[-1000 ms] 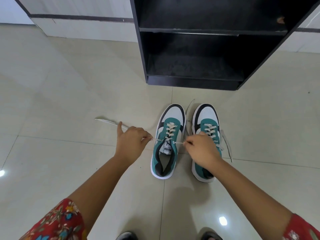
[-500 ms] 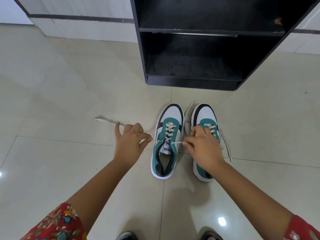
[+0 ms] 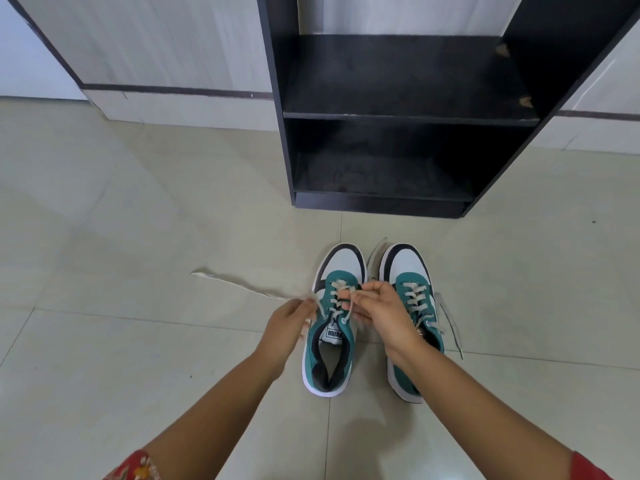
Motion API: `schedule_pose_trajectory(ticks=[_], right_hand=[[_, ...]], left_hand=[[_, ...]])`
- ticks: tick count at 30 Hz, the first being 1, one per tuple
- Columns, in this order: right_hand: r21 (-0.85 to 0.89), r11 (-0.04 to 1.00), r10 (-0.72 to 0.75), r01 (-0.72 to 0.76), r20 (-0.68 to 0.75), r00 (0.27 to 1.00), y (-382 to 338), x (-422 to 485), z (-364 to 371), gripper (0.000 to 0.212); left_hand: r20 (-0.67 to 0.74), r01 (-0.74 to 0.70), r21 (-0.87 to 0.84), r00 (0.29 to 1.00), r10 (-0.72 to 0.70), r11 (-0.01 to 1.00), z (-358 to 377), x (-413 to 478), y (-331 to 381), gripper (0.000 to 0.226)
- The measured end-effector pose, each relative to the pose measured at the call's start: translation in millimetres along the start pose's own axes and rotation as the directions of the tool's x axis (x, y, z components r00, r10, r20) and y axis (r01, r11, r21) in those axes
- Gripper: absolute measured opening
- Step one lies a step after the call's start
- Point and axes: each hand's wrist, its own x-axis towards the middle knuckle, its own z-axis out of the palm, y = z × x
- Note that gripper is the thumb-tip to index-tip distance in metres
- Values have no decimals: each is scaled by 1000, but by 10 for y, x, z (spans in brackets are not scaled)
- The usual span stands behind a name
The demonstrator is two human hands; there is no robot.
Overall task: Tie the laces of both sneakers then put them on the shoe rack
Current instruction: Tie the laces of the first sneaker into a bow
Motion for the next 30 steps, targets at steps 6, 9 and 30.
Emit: schedule_pose_trajectory(ticks=[6, 9, 30], right_hand=[[22, 991, 127, -129, 89, 988, -43, 15, 88, 16], [81, 989, 115, -121, 76, 991, -44, 9, 107, 17], [242, 915, 338, -324, -18, 941, 37, 105, -146, 21]], left_hand=[[20, -121, -98, 992, 123, 988, 98, -4, 55, 20], [-74, -223, 98, 970, 230, 970, 80, 5, -34, 25], [8, 250, -419, 962, -271, 873, 17, 211, -90, 28]])
